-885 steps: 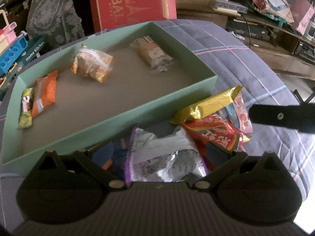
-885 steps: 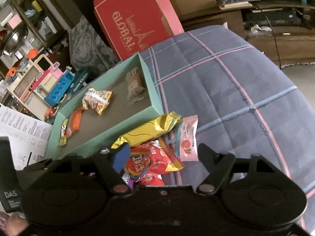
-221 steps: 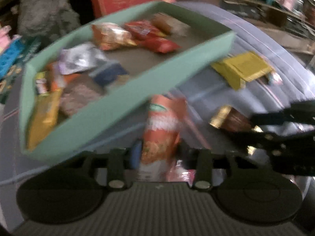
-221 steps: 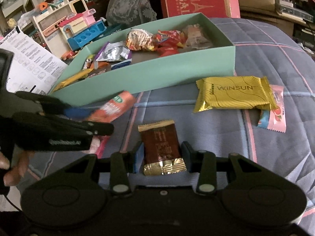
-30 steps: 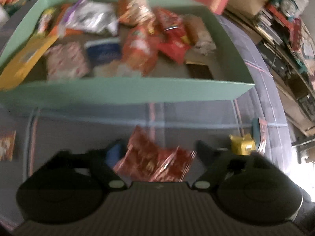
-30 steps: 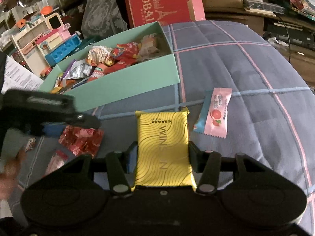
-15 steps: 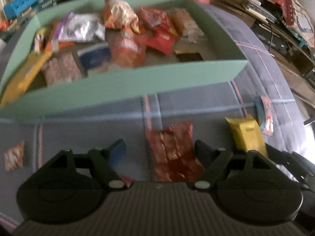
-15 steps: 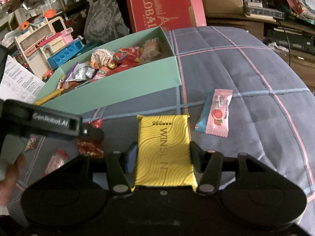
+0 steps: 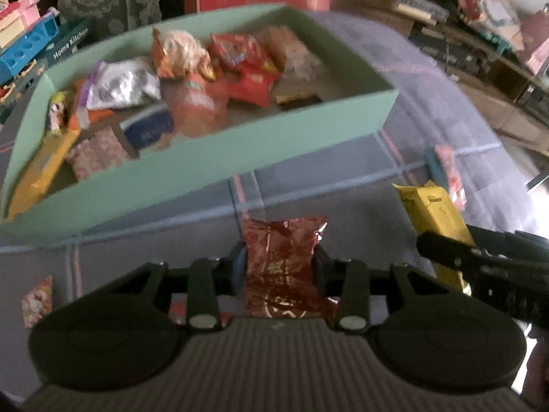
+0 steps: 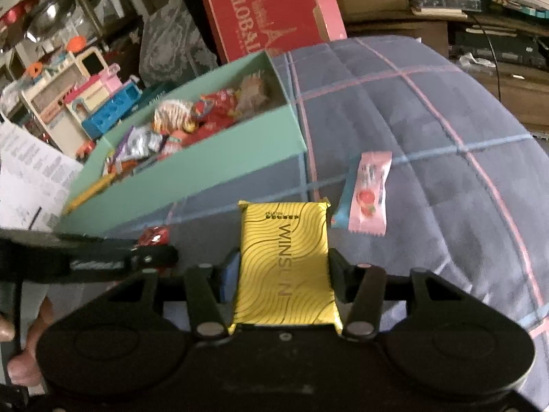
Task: Organize snacks
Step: 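Carry both snacks into the green tray and open both tools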
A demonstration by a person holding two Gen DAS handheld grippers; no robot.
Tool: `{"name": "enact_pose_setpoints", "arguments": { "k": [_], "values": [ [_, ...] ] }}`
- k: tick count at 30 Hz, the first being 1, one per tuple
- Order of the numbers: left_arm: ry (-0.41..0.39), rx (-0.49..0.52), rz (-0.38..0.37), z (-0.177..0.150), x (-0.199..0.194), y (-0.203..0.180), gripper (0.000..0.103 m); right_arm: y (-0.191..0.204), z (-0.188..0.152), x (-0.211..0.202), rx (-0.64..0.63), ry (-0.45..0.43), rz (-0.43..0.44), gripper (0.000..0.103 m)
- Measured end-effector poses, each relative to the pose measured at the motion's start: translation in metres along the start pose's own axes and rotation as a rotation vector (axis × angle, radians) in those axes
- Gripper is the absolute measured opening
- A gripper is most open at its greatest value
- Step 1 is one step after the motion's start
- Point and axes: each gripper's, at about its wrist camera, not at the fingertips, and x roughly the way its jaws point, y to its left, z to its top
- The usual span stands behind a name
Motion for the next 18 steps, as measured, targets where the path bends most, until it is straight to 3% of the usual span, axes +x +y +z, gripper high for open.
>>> {"name": "enact_pose_setpoints", "arguments": {
  "k": [6, 11, 18],
  "values": [
    [-0.137, -0.022, -0.003, 0.033, -0.036, 0.018, 0.037, 0.013, 0.041, -0.011, -0.017, -0.089, 0.035, 0.052],
    [-0.211, -0.041, 0.005, 0.078, -0.040, 0.032, 0.037, 0.031, 0.087, -0.002, -0.042, -0.145, 0.074, 0.052],
    [-0.217, -0.029, 0.009, 0.117, -0.020, 0.045, 0.037, 0.048, 0.131, 0.039, -0.060, -0.131, 0.079, 0.052]
  ]
}}
